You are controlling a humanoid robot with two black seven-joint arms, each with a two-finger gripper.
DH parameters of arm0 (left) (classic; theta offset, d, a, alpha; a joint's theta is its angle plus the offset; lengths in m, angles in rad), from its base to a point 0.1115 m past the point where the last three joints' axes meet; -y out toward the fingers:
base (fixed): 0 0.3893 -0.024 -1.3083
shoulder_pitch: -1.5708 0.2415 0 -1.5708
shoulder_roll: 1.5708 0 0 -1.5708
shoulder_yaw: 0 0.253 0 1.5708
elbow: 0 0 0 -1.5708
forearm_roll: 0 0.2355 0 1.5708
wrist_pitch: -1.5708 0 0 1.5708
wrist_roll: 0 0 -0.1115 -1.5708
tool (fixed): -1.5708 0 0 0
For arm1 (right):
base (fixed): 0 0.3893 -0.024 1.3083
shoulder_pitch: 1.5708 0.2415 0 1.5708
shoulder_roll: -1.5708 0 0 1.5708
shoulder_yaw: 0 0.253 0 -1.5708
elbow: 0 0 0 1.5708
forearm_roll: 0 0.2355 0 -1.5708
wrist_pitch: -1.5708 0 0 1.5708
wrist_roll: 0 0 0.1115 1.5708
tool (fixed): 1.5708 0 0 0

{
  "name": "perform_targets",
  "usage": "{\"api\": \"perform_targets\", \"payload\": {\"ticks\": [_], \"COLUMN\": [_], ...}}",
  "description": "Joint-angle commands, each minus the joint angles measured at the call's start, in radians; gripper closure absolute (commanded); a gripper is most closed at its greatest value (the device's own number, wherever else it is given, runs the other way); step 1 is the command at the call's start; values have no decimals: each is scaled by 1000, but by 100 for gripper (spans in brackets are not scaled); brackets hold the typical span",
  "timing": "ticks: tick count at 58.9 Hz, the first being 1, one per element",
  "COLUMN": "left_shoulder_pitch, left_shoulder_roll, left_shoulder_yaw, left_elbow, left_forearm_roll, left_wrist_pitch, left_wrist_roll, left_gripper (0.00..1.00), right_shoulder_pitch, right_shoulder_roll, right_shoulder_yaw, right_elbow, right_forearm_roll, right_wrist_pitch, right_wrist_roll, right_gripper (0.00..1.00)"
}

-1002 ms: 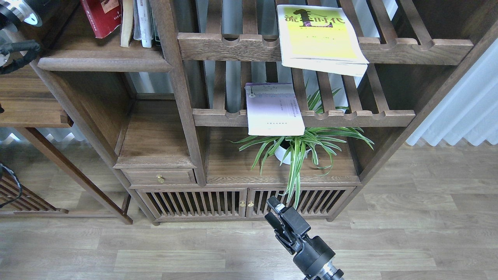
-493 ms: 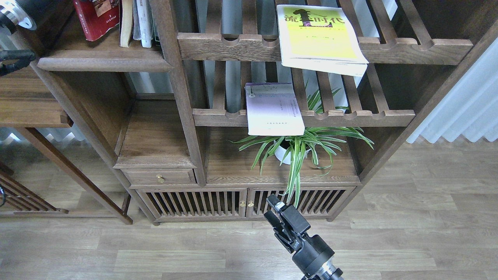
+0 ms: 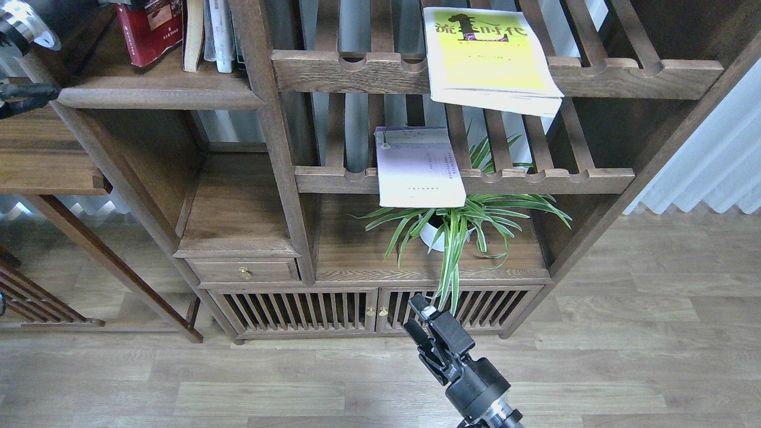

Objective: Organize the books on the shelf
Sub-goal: 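Insert the red book upright into the upper shelf with the left gripper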

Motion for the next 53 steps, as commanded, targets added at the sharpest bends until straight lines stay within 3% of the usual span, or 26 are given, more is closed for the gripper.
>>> {"api": "perform_targets", "payload": {"ticks": [1, 26, 31, 37, 53], "left_shoulder_pitch": [5, 15, 15, 15, 13], "left_shoulder_roll": [3, -3, -2, -3, -3], "left_shoulder_yaw": [2, -2, -2, -6, -6], "left_elbow": [-1, -1, -3, -3, -6], "left_forearm_roll": [0, -12, -12, -12, -12], "left_wrist_pitch": [0, 0, 0, 0, 0], "left_wrist_roll": [-13, -18, -15, -16, -15], "left_gripper": [95, 84, 71, 63, 49], "right_shoulder_pitch": [-1, 8, 8, 8, 8], "right_shoulder_roll": [2, 2, 3, 3, 2], "right_shoulder_yaw": [1, 1, 0, 0, 0], "right_elbow": [0, 0, 0, 0, 0], "right_forearm_roll": [0, 0, 0, 0, 0], "right_wrist_pitch": [0, 0, 0, 0, 0], "right_wrist_roll": [8, 14, 14, 14, 14], "right_gripper": [5, 5, 5, 5, 5]}}
